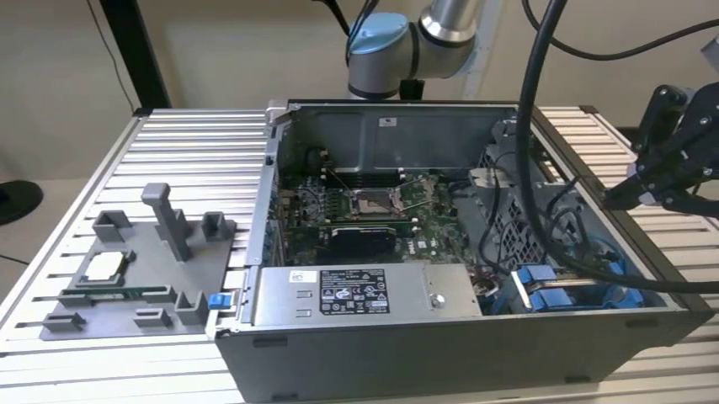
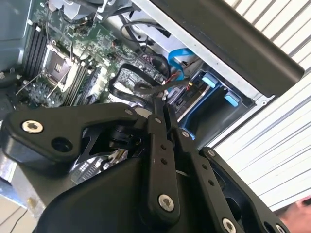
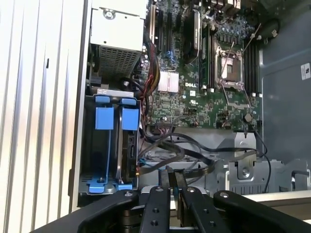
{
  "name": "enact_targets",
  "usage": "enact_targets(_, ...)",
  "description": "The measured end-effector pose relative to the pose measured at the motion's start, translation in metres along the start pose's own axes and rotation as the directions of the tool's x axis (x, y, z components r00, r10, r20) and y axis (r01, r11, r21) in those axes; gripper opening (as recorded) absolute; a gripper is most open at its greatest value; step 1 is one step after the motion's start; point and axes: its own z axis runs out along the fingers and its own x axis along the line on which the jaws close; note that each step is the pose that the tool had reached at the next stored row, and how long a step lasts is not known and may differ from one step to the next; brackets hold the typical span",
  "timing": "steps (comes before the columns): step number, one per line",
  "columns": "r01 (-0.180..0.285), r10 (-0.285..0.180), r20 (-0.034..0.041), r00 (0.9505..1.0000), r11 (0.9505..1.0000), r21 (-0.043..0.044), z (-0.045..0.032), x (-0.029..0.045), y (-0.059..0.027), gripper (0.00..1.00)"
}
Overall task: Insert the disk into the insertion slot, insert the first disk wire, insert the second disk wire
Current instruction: 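Insert the second disk wire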
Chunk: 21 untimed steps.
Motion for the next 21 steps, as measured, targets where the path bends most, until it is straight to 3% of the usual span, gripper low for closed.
enact_targets(16,0.001,-0.001,-0.0008,1.0,1.0,0.0,0.0011,0.0,0.0061,0.0)
enact_targets(21,0.0,0.0,-0.0078,1.0,1.0,0.0017,0.0029,0.0004,0.0099,0.0)
